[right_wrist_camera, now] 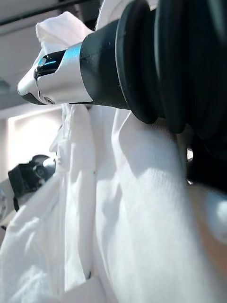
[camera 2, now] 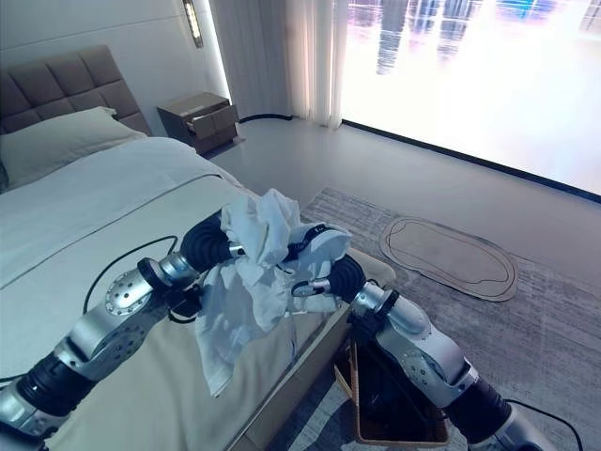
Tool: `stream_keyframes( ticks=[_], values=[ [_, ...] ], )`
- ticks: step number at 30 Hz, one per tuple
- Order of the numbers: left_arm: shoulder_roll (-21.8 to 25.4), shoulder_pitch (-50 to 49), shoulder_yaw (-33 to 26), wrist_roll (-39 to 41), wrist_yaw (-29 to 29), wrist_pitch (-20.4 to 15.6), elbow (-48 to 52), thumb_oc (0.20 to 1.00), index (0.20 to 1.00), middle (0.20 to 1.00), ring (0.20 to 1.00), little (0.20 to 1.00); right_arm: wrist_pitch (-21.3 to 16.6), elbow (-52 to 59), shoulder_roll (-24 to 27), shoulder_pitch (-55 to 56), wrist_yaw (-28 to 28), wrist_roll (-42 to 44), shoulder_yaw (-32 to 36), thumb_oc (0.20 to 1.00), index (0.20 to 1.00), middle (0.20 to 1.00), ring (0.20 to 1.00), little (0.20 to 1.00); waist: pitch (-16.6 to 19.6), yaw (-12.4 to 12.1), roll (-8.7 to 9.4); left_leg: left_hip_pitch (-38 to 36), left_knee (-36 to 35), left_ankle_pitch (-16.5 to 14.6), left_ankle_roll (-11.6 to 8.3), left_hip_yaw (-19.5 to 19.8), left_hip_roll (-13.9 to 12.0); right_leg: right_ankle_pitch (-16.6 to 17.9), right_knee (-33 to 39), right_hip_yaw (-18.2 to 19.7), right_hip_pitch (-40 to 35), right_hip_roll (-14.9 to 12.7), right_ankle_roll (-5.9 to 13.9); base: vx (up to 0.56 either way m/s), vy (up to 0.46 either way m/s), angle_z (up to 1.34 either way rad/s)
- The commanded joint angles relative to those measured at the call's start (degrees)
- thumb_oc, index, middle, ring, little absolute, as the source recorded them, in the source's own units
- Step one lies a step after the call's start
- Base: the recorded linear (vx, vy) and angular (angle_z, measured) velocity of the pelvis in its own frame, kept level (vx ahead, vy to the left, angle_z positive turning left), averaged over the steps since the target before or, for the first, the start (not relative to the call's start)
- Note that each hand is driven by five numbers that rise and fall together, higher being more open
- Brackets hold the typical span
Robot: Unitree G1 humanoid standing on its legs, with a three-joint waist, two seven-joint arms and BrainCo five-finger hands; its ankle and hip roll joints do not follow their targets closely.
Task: Pick up clothes into the bucket
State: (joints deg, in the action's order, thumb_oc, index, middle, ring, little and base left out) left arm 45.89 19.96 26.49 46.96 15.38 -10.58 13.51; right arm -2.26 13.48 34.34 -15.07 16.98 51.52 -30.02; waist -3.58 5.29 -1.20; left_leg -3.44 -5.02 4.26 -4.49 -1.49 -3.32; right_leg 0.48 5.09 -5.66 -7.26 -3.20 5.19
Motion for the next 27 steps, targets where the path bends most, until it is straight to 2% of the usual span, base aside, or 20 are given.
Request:
stream_keyframes(
  ticks=[1,10,15,22,27],
  values=[
    [-2.8,12.6,3.6,-2.2,-2.6,-3.2,-4.6,0.2,0.2,0.2,0.2,0.2,1.5,4.7,-4.1,-8.5,4.4,6.0,-8.6,1.0,1.0,1.0,1.0,1.0,-0.3,-0.4,3.22,-2.6,2.6,-5.7,1.96,-0.2,2.9,0.3,-3.1,0.4,3.3,-1.6,1.66,0.0,0.0,0.0],
    [-7.0,13.4,4.2,-8.5,-4.8,-3.8,-6.9,0.2,0.2,0.2,0.2,0.2,3.5,3.7,-8.1,-10.1,4.1,10.4,-12.9,1.0,1.0,1.0,1.0,1.0,-0.6,-1.0,3.78,-2.8,2.6,-5.9,1.99,0.1,2.7,-0.1,-3.3,-0.1,3.0,-1.5,1.52,0.0,0.0,0.0],
    [-9.3,14.4,4.4,-14.2,-5.9,-4.2,-10.0,0.2,0.2,0.2,0.2,0.2,6.5,1.8,-11.4,-12.7,5.0,14.3,-18.0,1.0,1.0,1.0,1.0,1.0,-0.7,-1.6,4.28,-2.8,2.7,-5.9,1.89,0.3,2.5,-0.3,-3.4,-0.2,2.9,-1.4,1.3,0.0,-0.015,0.04],
    [-10.1,16.7,4.6,-19.7,-8.0,-5.5,-13.0,0.2,0.2,0.2,0.2,0.2,6.7,1.6,-11.3,-16.5,5.6,14.4,-20.2,1.0,1.0,1.0,1.0,1.0,-0.7,-1.8,4.63,-2.9,2.7,-5.8,1.73,0.4,2.2,-0.5,-3.4,-0.3,2.6,-1.2,1.13,0.0,-0.002,0.0],
    [-9.7,21.9,5.6,-23.7,-10.1,-6.3,-15.3,0.2,0.2,0.2,0.2,0.2,6.3,2.5,-9.1,-18.2,6.0,12.6,-20.1,1.0,1.0,1.0,1.0,1.0,-0.6,-1.1,4.8,-2.9,2.5,-5.8,1.58,0.9,2.1,-0.8,-3.5,-0.3,2.5,-1.0,1.03,0.0,-0.004,0.02]
  ],
)
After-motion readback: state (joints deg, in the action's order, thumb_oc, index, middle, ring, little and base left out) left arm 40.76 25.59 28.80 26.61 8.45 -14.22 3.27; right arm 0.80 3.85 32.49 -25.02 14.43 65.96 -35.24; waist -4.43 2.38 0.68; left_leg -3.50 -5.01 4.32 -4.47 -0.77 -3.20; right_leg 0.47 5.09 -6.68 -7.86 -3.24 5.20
